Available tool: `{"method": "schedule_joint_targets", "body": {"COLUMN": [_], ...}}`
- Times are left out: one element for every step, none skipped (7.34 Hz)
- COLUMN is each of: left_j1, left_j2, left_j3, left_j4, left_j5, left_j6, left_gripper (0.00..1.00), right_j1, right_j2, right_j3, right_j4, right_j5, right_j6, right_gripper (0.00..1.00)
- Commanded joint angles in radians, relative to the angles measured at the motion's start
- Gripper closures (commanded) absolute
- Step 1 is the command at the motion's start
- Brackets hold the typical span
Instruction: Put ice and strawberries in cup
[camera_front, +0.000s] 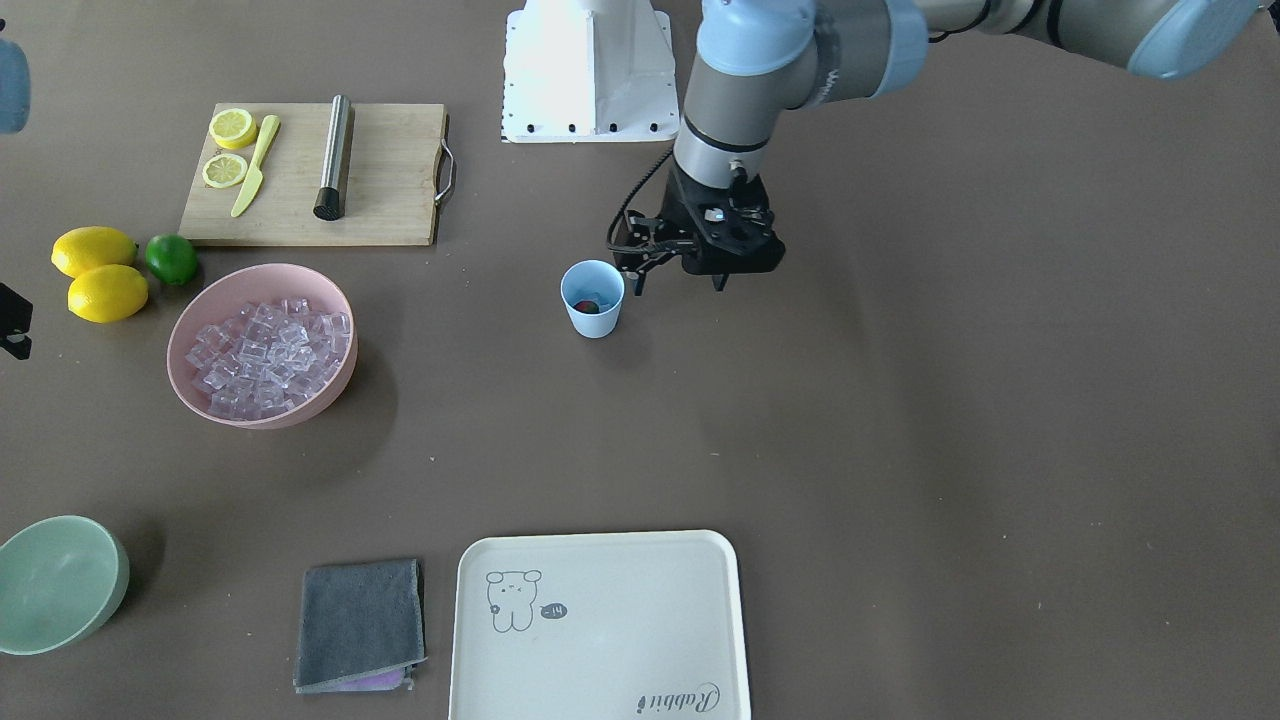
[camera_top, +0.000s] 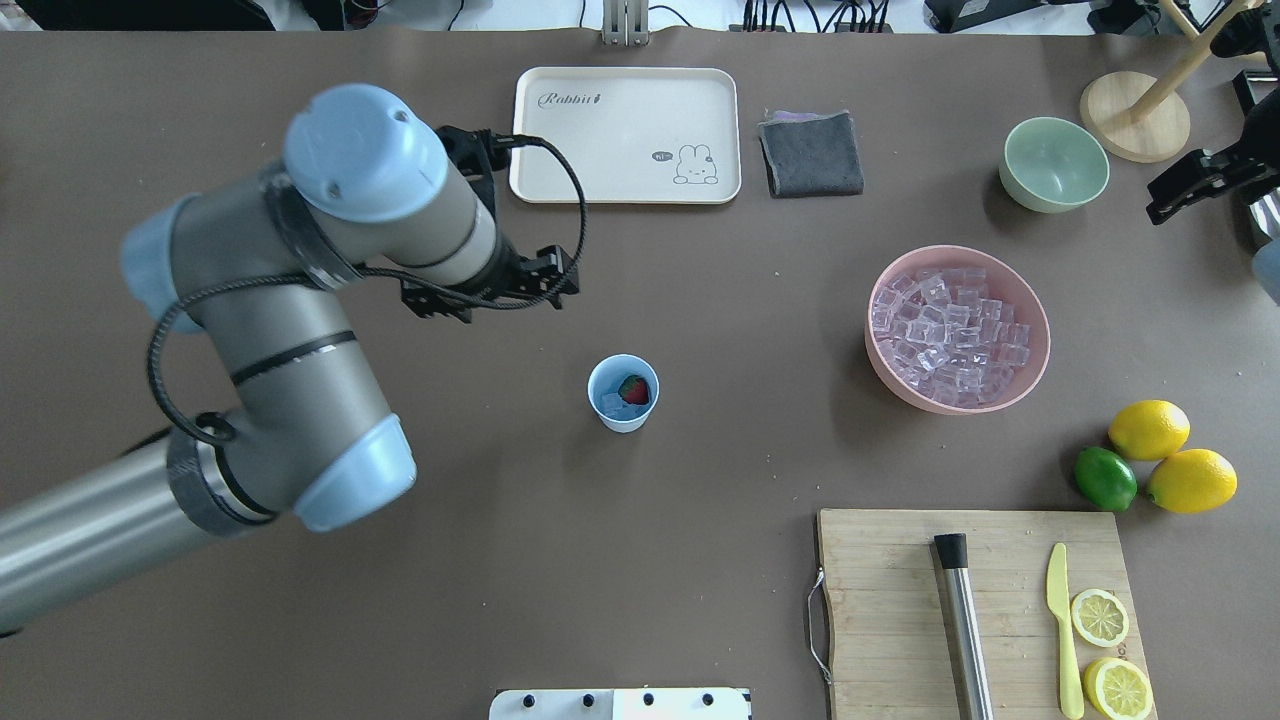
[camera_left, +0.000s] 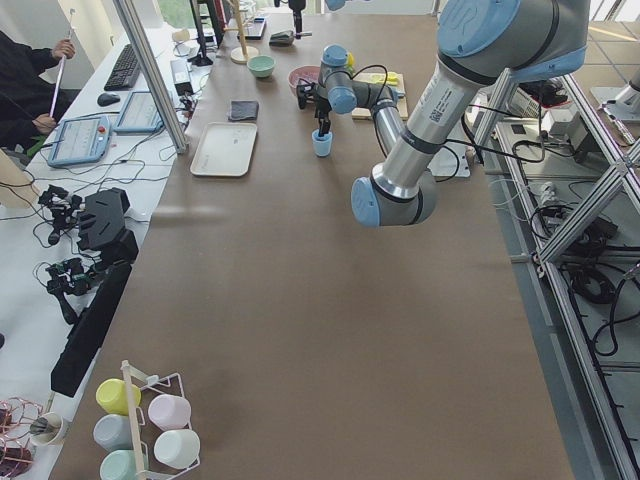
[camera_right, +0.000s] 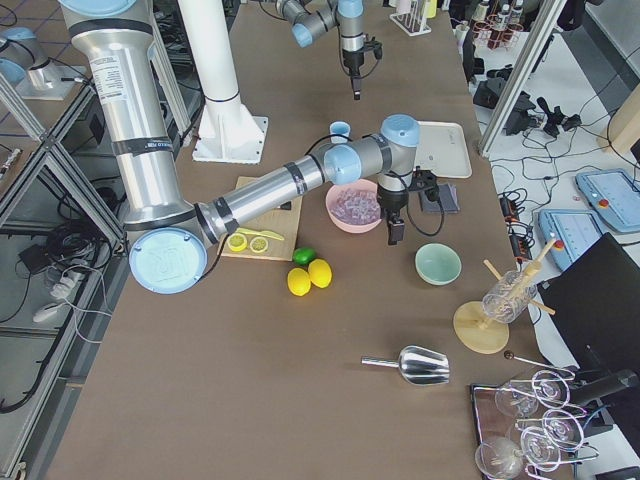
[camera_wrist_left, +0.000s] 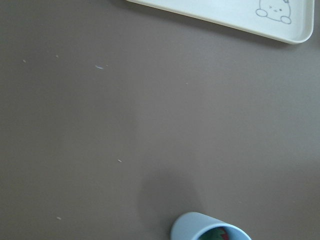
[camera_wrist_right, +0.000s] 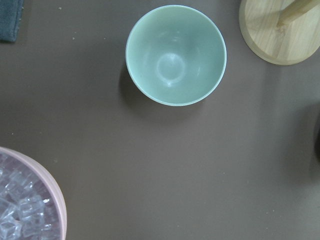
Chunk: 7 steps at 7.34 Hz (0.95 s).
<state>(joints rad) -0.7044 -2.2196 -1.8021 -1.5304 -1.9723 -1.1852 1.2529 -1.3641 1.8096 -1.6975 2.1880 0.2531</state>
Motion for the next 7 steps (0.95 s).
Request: {"method": "schedule_joint_targets", "body": {"left_j1": [-0.308, -0.451, -0.53, -0.629, -0.673, -0.676, -0.684], "left_j2": [0.153, 0.22, 0.294, 0.364, 0.48, 0.608, 0.632], "left_j3": [-0.027, -0.019, 0.007, 0.036, 0.038, 0.043, 0.055], "left_j4": [0.106, 0.189, 0.216, 0.213, 0.201, 0.132, 0.027], "left_j5": [-0.206, -0.241, -0.247, -0.249, -0.285, -0.321, -0.323], "left_j6": [0.465, 0.771, 0.967, 1.099, 1.149, 1.144, 1.047], "left_gripper": [0.03, 0.03, 0.03, 0.03, 0.03, 0.03, 0.03], "right_j1": [0.103, 0.143, 0.179, 0.21, 0.221, 0.223, 0.223], "right_j2": [0.002, 0.005, 0.005, 0.004, 0.003, 0.0, 0.003], "right_j3": [-0.126, -0.192, -0.243, -0.257, -0.259, -0.257, -0.257], "right_j4": [0.002, 0.002, 0.004, 0.002, 0.002, 0.004, 0.004], "right_j5": [0.064, 0.091, 0.11, 0.124, 0.127, 0.133, 0.136], "right_j6": [-0.188, -0.28, -0.349, -0.385, -0.388, -0.385, -0.384], "right_gripper": [0.0, 0.0, 0.0, 0.0, 0.0, 0.0, 0.0]}}
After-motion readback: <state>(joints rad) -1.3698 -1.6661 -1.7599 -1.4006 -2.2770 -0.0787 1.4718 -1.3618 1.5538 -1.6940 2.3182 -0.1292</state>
